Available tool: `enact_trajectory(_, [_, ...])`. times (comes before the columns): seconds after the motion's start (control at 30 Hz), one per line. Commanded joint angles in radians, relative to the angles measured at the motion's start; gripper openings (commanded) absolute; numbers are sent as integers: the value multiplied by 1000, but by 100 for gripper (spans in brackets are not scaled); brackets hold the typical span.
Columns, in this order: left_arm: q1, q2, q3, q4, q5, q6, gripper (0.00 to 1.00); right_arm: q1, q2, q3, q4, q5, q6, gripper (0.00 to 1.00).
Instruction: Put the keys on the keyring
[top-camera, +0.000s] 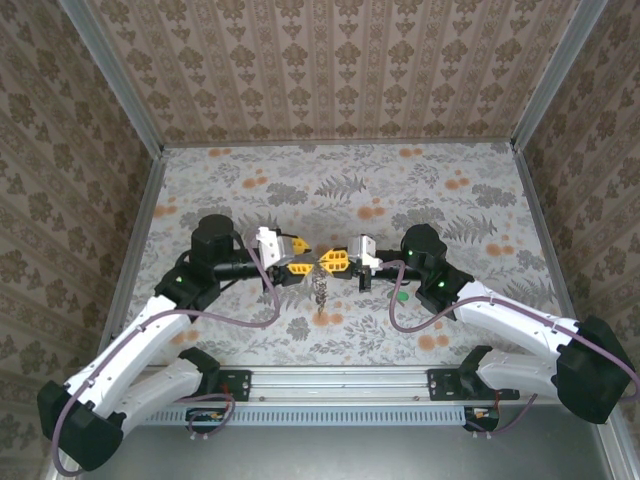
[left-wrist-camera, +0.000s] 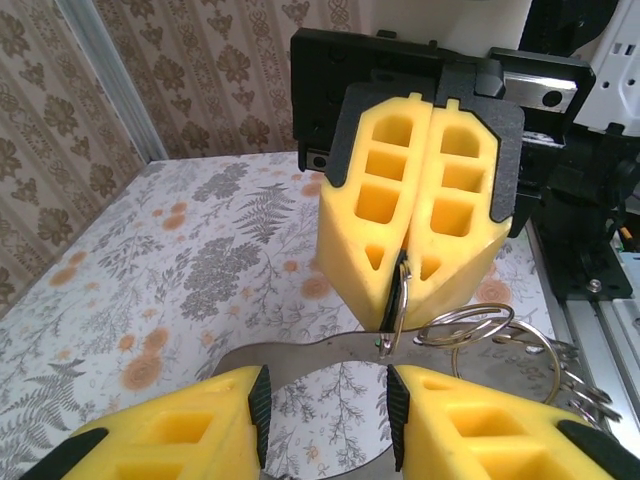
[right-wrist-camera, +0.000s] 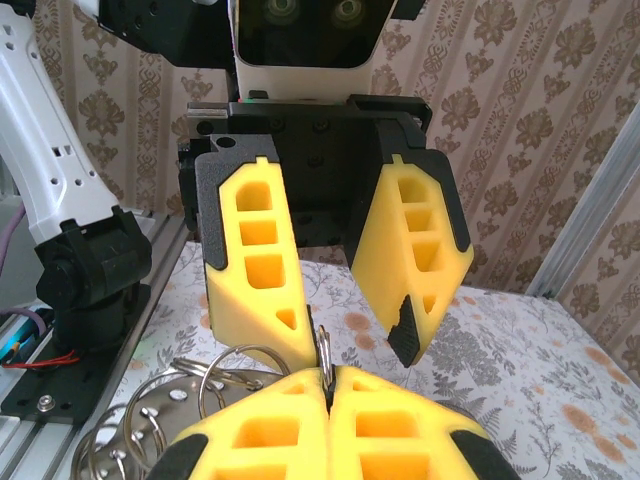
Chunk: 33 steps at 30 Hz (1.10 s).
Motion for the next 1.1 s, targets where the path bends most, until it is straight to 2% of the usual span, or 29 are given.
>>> enact_trajectory(0.0, [-14, 5, 35, -28, 49, 34, 39, 7, -8, 40, 18, -8, -17, 0])
enact_trajectory(0.23, [-28, 11, 32, 18, 44, 12, 37, 8, -6, 40, 15, -13, -18, 0])
enact_trajectory(0.43, [-36, 25, 25, 79, 59, -10, 30, 9, -10, 16, 47, 10, -3, 0])
enact_trajectory(0.77, [-53, 40, 33, 53, 91, 16, 24, 8, -15, 9, 55, 8, 4, 0])
enact_trajectory(0.93, [-49, 3, 31, -70, 131, 167, 25, 8, -21, 6, 46, 12, -2, 0])
enact_trajectory(1.07, [-16, -22, 24, -77, 116, 142, 24, 9, -32, 3, 34, 10, -8, 0])
